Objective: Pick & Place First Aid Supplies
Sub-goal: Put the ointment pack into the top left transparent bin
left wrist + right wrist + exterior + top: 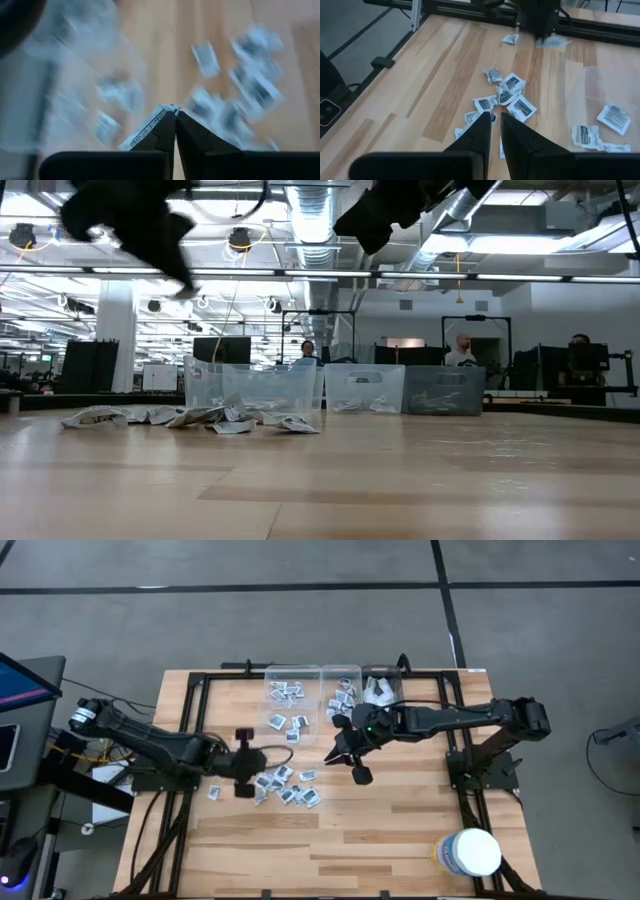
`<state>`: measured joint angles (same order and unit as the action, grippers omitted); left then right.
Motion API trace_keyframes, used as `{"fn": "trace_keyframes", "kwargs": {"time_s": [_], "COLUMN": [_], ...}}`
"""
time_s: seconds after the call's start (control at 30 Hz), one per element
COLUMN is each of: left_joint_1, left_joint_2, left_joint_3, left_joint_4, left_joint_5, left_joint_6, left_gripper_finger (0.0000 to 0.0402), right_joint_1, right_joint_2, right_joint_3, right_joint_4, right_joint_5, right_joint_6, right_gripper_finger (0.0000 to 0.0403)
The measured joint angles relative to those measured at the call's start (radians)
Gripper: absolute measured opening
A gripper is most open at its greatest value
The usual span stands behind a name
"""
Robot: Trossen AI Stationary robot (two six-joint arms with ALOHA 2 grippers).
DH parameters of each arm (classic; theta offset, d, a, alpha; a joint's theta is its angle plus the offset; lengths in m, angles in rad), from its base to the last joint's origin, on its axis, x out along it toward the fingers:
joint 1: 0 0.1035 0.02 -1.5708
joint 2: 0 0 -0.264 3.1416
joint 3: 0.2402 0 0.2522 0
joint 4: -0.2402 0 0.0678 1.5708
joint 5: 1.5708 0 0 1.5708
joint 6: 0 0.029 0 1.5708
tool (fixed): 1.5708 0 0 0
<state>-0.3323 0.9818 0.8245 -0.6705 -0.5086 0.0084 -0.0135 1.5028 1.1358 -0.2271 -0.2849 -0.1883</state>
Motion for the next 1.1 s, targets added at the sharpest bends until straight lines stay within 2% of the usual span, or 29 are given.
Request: {"fn": "trace_keyframes", "kwargs": {"time_s": [0.1,0.23,0.43,0.6,0.73,0.87,1.1], "left_joint_1": [0.046,0.132,0.347,0.563,0.732,0.864,1.011], "left_joint_2": [-0.034,-0.069,-0.053,0.012,0.092,0.184,0.328], "left_joint_3": [0.017,0.018,0.019,0.018,0.018,0.018,0.018], "left_joint_4": [0.137,0.375,0.671,0.819,0.838,0.843,0.843], "left_joint_5": [-0.052,-0.067,-0.053,0.144,0.356,0.539,0.671], "left_joint_6": [0.157,0.34,0.422,0.371,0.252,0.133,0.031], "left_gripper_finger": [0.0012,0.0011,0.0013,0.0011,0.0012,0.001,0.0018], "right_joint_1": [0.0,0.0,0.0,0.0,0.001,0.015,0.033], "right_joint_2": [0.0,0.0,0.0,0.0,0.0,0.0,0.0], "right_joint_3": [0.0,0.0,0.0,0.0,0.0,0.0,0.0], "right_joint_4": [-0.002,-0.007,-0.009,-0.003,0.0,0.002,0.003], "right_joint_5": [-0.001,-0.004,-0.004,-0.003,0.014,0.09,0.136], "right_joint_6": [0.014,0.02,0.06,0.118,0.172,0.197,0.245], "right_gripper_finger": [0.0037,0.0037,0.0037,0.0037,0.0037,0.0037,0.0037]}}
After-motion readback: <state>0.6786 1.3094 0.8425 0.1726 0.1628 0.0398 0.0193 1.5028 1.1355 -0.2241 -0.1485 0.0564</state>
